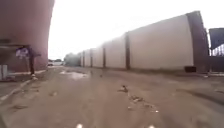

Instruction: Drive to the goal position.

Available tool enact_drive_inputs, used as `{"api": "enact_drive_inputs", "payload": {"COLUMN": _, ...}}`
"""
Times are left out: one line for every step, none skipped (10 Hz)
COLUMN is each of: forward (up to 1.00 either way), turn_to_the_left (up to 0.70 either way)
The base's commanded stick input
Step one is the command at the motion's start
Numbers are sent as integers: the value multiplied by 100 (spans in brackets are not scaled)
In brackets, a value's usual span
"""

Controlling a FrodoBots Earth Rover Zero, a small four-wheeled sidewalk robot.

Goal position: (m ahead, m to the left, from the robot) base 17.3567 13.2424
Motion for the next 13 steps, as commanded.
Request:
{"api": "enact_drive_inputs", "payload": {"forward": 100, "turn_to_the_left": 2}}
{"api": "enact_drive_inputs", "payload": {"forward": 100, "turn_to_the_left": 2}}
{"api": "enact_drive_inputs", "payload": {"forward": 100, "turn_to_the_left": 2}}
{"api": "enact_drive_inputs", "payload": {"forward": 100, "turn_to_the_left": 2}}
{"api": "enact_drive_inputs", "payload": {"forward": 100, "turn_to_the_left": 2}}
{"api": "enact_drive_inputs", "payload": {"forward": 100, "turn_to_the_left": 2}}
{"api": "enact_drive_inputs", "payload": {"forward": 100, "turn_to_the_left": 2}}
{"api": "enact_drive_inputs", "payload": {"forward": 100, "turn_to_the_left": 2}}
{"api": "enact_drive_inputs", "payload": {"forward": 100, "turn_to_the_left": 25}}
{"api": "enact_drive_inputs", "payload": {"forward": 100, "turn_to_the_left": 42}}
{"api": "enact_drive_inputs", "payload": {"forward": 100, "turn_to_the_left": 42}}
{"api": "enact_drive_inputs", "payload": {"forward": 100, "turn_to_the_left": 15}}
{"api": "enact_drive_inputs", "payload": {"forward": 100, "turn_to_the_left": 2}}
